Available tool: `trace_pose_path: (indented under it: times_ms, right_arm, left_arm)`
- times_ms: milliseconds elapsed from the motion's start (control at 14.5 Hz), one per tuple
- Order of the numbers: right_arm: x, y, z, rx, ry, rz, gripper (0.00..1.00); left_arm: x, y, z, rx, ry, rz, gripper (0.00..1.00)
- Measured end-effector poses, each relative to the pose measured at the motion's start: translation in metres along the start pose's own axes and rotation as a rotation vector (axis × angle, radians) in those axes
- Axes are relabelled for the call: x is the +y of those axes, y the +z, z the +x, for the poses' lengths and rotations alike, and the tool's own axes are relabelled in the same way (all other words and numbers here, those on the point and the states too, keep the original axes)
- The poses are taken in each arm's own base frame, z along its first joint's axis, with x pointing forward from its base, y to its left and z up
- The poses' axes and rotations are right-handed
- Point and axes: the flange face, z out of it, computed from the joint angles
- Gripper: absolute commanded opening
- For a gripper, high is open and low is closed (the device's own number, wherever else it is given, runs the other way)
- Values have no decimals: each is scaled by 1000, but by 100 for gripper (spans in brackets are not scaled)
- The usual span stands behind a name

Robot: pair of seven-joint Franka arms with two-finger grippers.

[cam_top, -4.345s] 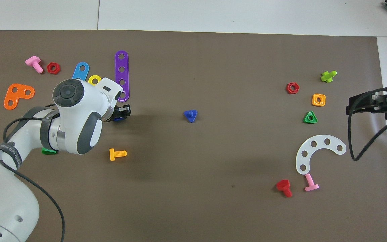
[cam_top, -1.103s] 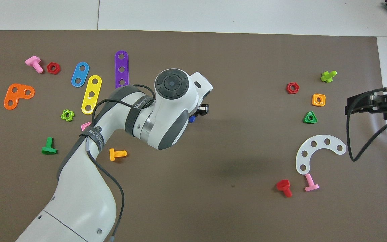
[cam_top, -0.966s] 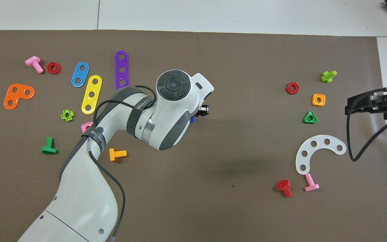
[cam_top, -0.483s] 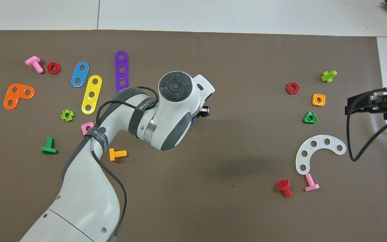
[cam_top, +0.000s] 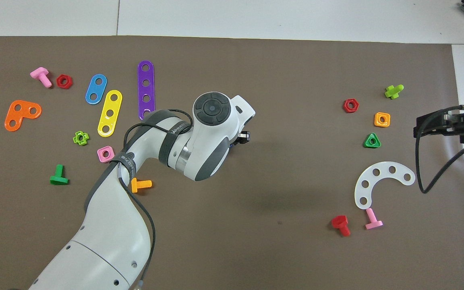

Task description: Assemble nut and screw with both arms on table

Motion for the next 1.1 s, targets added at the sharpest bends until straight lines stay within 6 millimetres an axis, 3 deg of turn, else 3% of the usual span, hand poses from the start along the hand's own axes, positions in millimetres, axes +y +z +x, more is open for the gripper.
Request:
trace_pose_path:
  times_ms: [138,207,552,759,897,1103]
  right_arm:
    - [0,0,0,0,0,0,100]
    - [0,0,0,0,0,0,100]
    - [0,0,0,0,0,0,100]
    - [0,0,0,0,0,0,100]
    - [0,0,0,0,0,0,100]
    - [0,0,0,0,0,0,100]
  left_arm:
    - [0,0,0,1,0,0,81]
    - [0,0,0,1,0,-1,100]
    - [0,-4,3,11,-2,-3,100]
    - [-12,-38,26,43,-36,-8,100]
    - [-50,-75,53,34,-99,7,100]
    - [-153,-134,94,57,-233,7,100]
